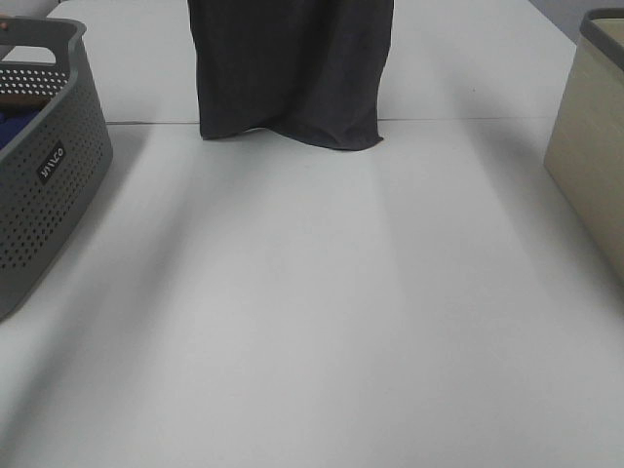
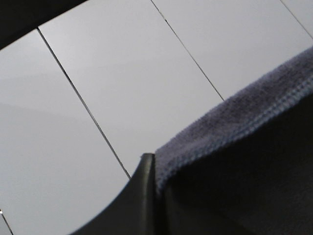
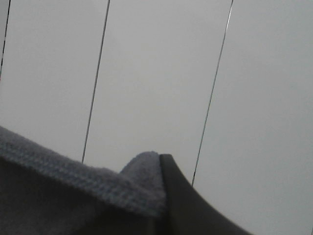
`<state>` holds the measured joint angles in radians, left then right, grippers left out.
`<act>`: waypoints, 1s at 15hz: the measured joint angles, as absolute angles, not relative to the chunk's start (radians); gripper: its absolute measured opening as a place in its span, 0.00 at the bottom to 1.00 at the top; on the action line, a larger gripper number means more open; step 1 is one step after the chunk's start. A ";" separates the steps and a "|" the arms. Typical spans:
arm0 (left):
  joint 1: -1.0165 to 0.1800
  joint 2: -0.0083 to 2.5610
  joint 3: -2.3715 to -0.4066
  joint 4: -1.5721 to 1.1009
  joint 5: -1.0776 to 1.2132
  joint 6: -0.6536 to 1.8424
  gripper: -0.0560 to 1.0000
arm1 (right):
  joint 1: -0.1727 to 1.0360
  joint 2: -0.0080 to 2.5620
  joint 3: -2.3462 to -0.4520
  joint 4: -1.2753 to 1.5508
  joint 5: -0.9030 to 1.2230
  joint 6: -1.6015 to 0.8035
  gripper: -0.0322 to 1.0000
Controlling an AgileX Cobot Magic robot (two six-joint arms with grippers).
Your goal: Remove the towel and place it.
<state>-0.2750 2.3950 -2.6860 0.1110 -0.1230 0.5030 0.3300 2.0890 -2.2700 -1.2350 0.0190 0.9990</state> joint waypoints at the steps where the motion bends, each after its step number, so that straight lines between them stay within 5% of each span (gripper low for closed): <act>1: -0.275 2.395 -2.686 0.110 -0.020 0.503 0.05 | 0.330 2.089 -2.270 -1.194 0.043 0.999 0.04; 6: -0.294 2.384 -2.692 -0.010 0.391 0.503 0.05 | 0.333 2.041 -2.167 -0.932 0.208 0.890 0.04; 12: -0.307 2.353 -2.698 -0.026 0.956 0.580 0.05 | 0.333 1.981 -2.128 -0.263 0.604 0.143 0.04; 15: -0.307 2.296 -2.698 -0.026 1.117 0.634 0.05 | 0.333 1.961 -2.128 -0.170 0.720 0.016 0.04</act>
